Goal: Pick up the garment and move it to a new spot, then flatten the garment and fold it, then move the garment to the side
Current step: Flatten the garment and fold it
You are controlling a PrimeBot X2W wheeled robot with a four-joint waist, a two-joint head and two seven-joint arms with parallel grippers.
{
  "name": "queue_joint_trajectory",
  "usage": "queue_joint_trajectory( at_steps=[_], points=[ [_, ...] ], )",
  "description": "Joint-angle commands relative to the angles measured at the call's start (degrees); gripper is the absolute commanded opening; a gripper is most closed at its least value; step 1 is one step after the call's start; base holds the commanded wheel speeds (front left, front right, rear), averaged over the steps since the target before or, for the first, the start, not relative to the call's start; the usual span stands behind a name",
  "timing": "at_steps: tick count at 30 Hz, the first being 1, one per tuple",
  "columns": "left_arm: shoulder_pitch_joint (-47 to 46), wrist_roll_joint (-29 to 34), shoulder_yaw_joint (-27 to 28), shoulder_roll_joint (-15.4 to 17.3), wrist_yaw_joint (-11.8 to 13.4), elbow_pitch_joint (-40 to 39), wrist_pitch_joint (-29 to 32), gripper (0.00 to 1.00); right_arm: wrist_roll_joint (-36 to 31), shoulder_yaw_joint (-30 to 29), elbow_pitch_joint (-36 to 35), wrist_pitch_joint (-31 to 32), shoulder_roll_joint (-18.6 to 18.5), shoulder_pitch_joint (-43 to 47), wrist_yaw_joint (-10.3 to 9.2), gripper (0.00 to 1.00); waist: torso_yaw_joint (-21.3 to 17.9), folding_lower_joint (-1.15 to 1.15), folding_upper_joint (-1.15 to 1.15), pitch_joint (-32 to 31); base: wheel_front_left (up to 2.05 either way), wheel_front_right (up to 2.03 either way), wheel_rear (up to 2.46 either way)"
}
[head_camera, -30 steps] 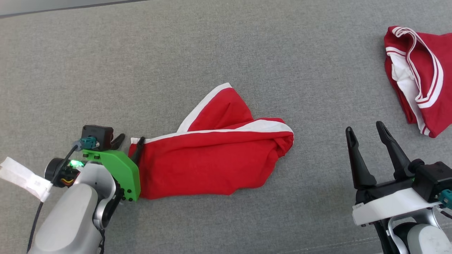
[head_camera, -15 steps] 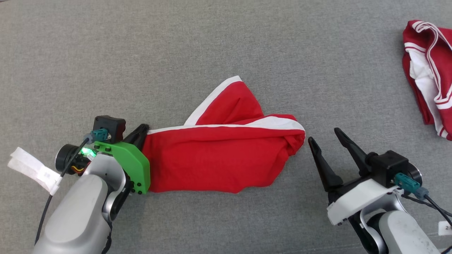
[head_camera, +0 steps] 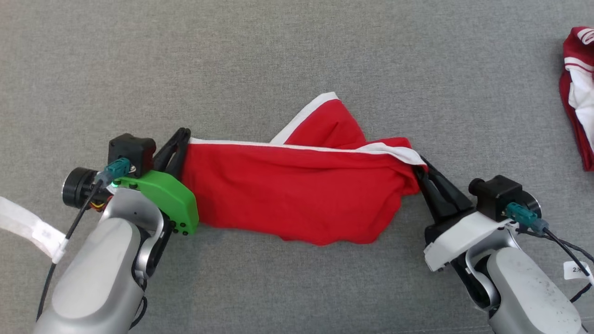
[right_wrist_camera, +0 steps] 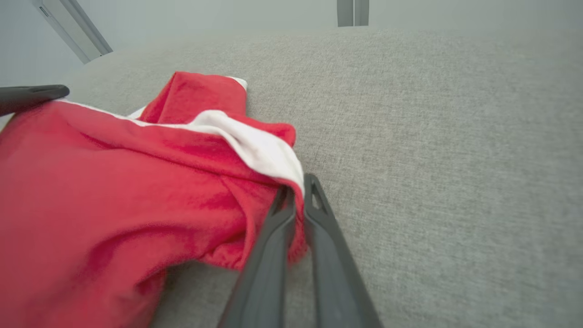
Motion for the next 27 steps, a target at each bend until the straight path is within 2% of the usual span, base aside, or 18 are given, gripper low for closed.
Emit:
queue_joint_trajectory(
  at_steps=[1,9,16,22,27],
  points=[
    [1.3,0.4,1.0,0.9,1.3,-2.9,-1.4,0.00,-0.6,-0.7,-1.5,-1.9,-0.6,-0.9,-0.07,0.00,-0.5,0.00,0.00,-0.8,0.00,0.00,0.00],
    [2.5,1.9,4.5,2.1,5.9,-16.6,-6.3,0.00,-3.4,-4.7,-11.7,-2.5,-2.8,-1.7,-0.08,0.00,-2.5,0.00,0.00,-5.0,0.00,0.00,0.00],
    [0.1,4.6,6.7,2.8,9.6,-29.0,-8.4,0.00,-6.3,-9.1,-25.0,3.7,-5.9,-4.3,-0.08,0.00,-4.6,0.00,0.00,-10.1,0.00,0.00,0.00],
    [-2.9,6.5,7.0,3.3,11.3,-35.8,-6.5,0.00,-6.0,-11.9,-33.1,10.0,-8.9,-6.4,-0.08,0.00,-5.6,0.00,0.00,-12.0,0.00,0.00,0.00],
    [-4.6,5.7,6.6,2.4,11.2,-35.8,-5.3,0.00,-4.1,-12.5,-34.8,12.8,-10.2,-8.1,-0.08,0.00,-5.8,0.00,0.00,-11.0,0.00,0.00,0.00]
  ],
)
